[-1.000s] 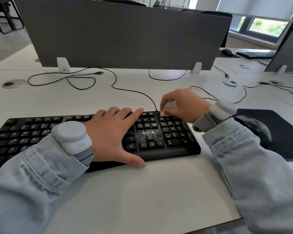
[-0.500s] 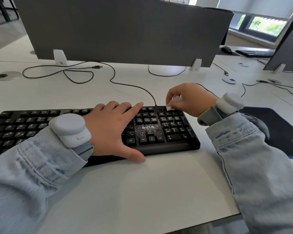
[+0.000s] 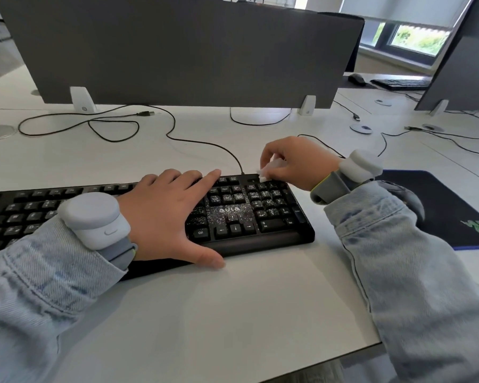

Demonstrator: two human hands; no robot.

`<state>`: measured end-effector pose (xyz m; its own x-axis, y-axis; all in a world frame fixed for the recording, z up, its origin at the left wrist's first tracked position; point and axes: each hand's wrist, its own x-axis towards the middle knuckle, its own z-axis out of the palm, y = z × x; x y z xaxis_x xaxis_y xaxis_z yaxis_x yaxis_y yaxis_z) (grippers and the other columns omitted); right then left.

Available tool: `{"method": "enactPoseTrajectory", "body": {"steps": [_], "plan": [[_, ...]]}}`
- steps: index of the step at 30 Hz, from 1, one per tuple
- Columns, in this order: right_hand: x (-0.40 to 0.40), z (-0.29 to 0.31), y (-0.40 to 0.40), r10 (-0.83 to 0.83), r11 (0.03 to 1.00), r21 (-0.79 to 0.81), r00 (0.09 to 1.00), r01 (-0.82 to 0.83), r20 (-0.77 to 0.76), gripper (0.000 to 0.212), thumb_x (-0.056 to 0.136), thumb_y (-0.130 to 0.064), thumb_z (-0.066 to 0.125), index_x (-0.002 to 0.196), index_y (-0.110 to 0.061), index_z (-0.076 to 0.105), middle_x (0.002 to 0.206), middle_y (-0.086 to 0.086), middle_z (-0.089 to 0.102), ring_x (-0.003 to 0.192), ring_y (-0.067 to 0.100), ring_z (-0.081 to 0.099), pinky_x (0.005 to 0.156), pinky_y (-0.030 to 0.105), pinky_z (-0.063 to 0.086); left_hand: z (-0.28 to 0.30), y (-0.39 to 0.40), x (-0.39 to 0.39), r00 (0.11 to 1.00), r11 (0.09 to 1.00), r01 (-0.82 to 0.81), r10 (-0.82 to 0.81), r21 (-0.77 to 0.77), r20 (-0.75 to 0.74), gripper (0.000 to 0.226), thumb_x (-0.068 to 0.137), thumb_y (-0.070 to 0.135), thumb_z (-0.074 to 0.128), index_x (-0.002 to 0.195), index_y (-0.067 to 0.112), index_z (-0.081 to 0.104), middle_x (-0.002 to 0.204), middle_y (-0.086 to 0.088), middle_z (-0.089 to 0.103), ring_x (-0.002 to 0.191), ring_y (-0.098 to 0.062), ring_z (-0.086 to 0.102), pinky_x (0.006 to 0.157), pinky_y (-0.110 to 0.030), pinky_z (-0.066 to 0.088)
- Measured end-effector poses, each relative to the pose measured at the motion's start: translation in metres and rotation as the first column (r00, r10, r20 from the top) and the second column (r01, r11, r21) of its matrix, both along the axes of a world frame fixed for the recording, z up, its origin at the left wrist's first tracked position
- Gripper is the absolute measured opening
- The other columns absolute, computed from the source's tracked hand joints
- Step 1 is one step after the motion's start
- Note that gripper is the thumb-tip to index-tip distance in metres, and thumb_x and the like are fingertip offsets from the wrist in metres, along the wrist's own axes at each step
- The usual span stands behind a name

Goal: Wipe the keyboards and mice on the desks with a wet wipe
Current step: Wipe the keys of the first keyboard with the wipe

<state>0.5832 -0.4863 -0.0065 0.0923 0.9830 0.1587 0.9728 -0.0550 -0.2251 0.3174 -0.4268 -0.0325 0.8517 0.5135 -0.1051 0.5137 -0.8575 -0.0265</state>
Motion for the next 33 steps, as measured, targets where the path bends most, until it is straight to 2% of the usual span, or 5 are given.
{"method": "enactPoseTrajectory", "body": {"steps": [6,10,19,26,33], "plan": [[-0.011,-0.004,0.006,0.023,0.997,0.073,1.0,-0.022,-0.017,0.011,0.084,-0.03,0.068,0.085,-0.019,0.072,0.077,-0.011,0.065,0.071,0.003,0.053,0.063,0.017,0.039,0.0,0.0,0.0,1.0,1.0,0.0,0.0,0.007,-0.002,0.141,0.041,0.11,0.022,0.152,0.038,-0.027,0.158,0.017,0.008,0.142,-0.015,0.015,0.12,-0.04,0.02],[-0.024,-0.008,0.009,0.102,0.976,0.194,0.994,-0.094,-0.033,0.009,0.085,-0.03,0.068,0.088,-0.022,0.071,0.074,-0.015,0.06,0.071,0.003,0.051,0.063,0.007,0.033,0.0,0.0,0.0,1.0,1.0,-0.004,0.004,0.007,-0.002,0.141,0.041,0.11,0.022,0.152,0.038,-0.026,0.158,0.016,0.008,0.143,-0.015,0.014,0.12,-0.04,0.02],[0.005,0.0,-0.001,0.005,1.0,-0.002,0.999,-0.005,0.031,0.006,0.083,-0.027,0.068,0.085,-0.022,0.069,0.068,-0.019,0.053,0.07,0.007,0.052,0.057,0.012,0.031,0.0,0.0,0.0,1.0,1.0,-0.003,0.003,-0.004,-0.003,0.142,0.04,0.11,0.023,0.153,0.038,-0.026,0.158,0.017,0.007,0.143,-0.015,0.014,0.12,-0.04,0.019],[-0.008,-0.004,0.002,0.062,0.986,0.155,0.998,-0.058,-0.02,0.006,0.087,-0.032,0.066,0.085,-0.026,0.067,0.065,-0.016,0.056,0.064,0.0,0.051,0.056,0.008,0.032,0.0,-0.001,0.0,1.0,1.0,-0.009,0.009,-0.001,0.008,0.141,0.042,0.108,0.028,0.153,0.037,-0.022,0.157,0.016,0.011,0.142,-0.017,0.017,0.119,-0.04,0.02],[-0.005,-0.006,0.003,0.08,0.996,0.048,0.997,-0.08,-0.007,0.009,0.083,-0.03,0.069,0.08,-0.023,0.067,0.067,-0.014,0.059,0.067,0.005,0.052,0.059,0.024,0.036,0.001,-0.004,0.0,1.0,1.0,-0.023,0.023,0.006,-0.003,0.139,0.046,0.104,0.034,0.155,0.036,-0.019,0.16,0.014,0.01,0.144,-0.018,0.016,0.12,-0.039,0.018]]}}
